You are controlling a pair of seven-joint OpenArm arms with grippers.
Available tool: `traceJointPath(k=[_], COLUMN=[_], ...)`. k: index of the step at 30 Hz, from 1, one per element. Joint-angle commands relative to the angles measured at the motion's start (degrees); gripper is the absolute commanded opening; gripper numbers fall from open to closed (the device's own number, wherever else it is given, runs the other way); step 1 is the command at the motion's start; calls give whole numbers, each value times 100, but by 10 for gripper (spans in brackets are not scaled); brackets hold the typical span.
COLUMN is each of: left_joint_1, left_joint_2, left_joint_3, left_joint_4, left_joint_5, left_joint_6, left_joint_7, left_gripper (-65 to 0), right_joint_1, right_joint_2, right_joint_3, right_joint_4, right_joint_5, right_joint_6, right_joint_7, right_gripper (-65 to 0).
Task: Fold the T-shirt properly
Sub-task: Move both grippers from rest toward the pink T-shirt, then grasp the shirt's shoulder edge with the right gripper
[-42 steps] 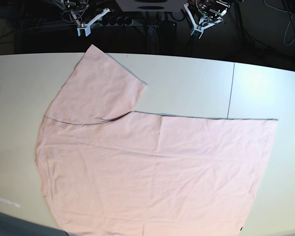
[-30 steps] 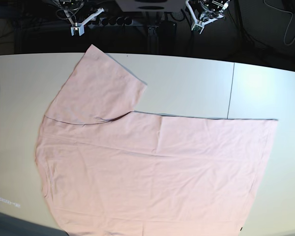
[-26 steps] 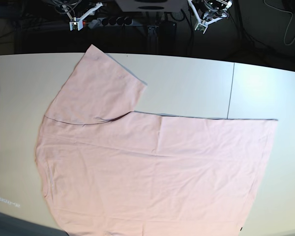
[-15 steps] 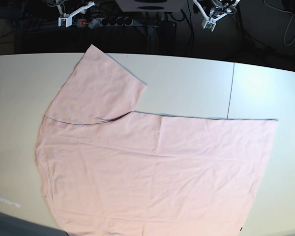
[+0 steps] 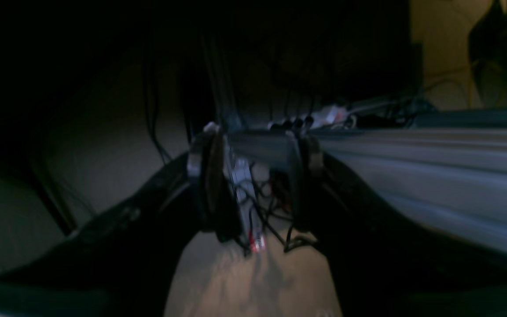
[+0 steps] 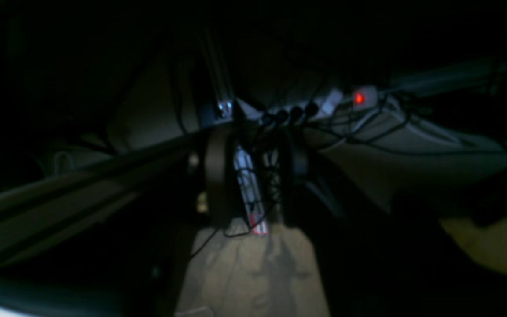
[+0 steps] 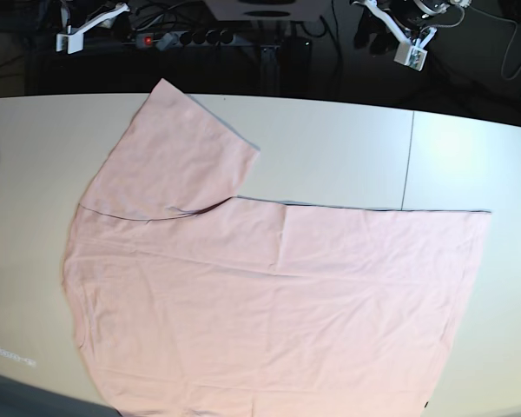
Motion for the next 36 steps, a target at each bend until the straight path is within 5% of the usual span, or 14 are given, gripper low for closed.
traceJointPath(k=[1,5,9,13,24,36], left_joint_1=[166,470,595,590,603,601], left_joint_2=[-44,-44,-46,-63,-125,-125], left_joint_3=[-39,-39,-39,-39,-39,-39], left_joint_4=[310,1150,1622,1683,1683,1683], left_joint_5=[-50,-52,-57,-70,-72,-74], left_joint_6=[-122,-120,-120,-120,-120,-120], left_joint_7=[-81,-74,9,52,352,435], left_gripper=[-379,-379,-379,-379,-379,-379], right_joint_1=[-166,-352,-339,-44,708,957], right_joint_2=[92,195,236,297,404,398], right_joint_3=[26,31,31,42,66,160], right_joint_4=[317,1370,2186,2601,2444,1510], right_joint_5=[240,765,1233,1322,1416,2518], right_joint_6=[411,496,549,546,542,542], right_joint_7=[-103,-625,-743,-750,-892,-1130], right_gripper=[-468,-457,-327,-320,-306,-305])
